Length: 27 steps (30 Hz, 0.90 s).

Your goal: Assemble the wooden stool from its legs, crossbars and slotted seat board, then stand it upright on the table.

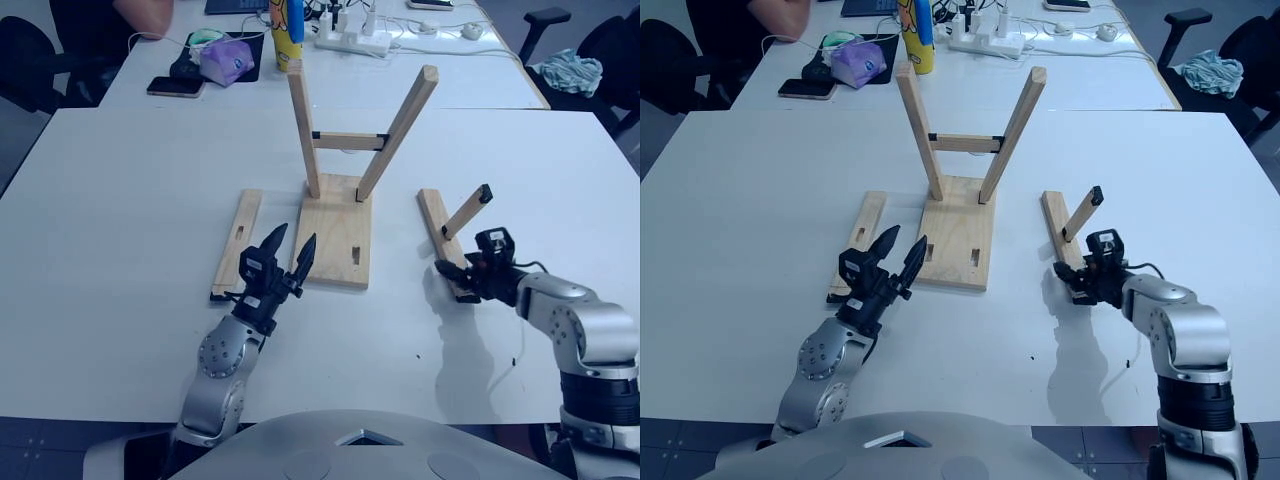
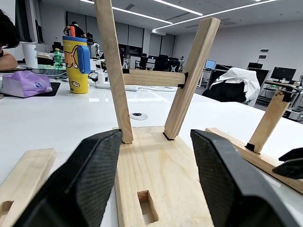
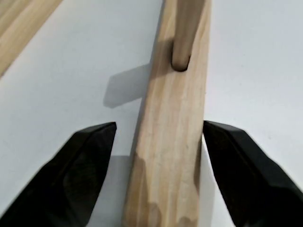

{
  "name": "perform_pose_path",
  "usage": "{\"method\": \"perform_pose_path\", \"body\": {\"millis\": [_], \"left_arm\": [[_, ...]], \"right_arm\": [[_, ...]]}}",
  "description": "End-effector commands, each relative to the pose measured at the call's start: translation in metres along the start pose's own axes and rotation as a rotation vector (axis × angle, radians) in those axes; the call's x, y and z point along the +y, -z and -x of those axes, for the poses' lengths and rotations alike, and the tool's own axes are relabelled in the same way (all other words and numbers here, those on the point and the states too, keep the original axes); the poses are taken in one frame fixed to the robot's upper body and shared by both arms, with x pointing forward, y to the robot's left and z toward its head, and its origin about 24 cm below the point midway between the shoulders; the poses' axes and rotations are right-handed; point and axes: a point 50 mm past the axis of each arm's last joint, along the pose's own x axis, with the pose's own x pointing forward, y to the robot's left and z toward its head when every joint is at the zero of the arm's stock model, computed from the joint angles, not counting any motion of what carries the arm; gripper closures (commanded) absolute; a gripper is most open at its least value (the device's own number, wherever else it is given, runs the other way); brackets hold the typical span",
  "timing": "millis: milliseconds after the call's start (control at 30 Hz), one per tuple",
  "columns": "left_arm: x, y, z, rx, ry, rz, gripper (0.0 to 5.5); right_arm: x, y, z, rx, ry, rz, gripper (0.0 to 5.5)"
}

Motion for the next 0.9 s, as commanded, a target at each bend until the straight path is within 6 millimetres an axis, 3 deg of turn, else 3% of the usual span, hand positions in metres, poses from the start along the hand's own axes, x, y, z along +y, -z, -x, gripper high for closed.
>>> {"method": "perform_pose_path", "body": {"millis": [33, 400, 567, 700, 833, 900], "left_arm": [[0.002, -0.003, -0.004, 0.011, 0.053, -0.008, 2.83], [0.009, -0.005, -0.009, 0.014, 0.070, -0.024, 2.83], [0.015, -0.005, -0.013, 0.013, 0.029, -0.020, 2.83], [0.025, -0.008, -0.015, 0.006, 0.015, 0.061, 2.36], [0.031, -0.011, -0.018, 0.014, 0.080, 0.205, 1.84], [0.031, -0.013, -0.020, 0.026, 0.142, 0.292, 1.55]], "right_arm": [[0.009, 0.018, -0.004, 0.009, 0.051, -0.012, 2.15], [0.000, 0.029, -0.010, 0.021, 0.115, -0.030, 3.41], [-0.014, 0.026, -0.013, -0.004, 0.150, -0.066, 3.41], [-0.041, -0.007, -0.012, -0.250, 0.129, -0.239, 3.41], [-0.069, -0.061, 0.006, -0.536, -0.139, -0.370, 3.41], [-0.082, -0.068, 0.021, -0.580, -0.235, -0.403, 3.41]]}}
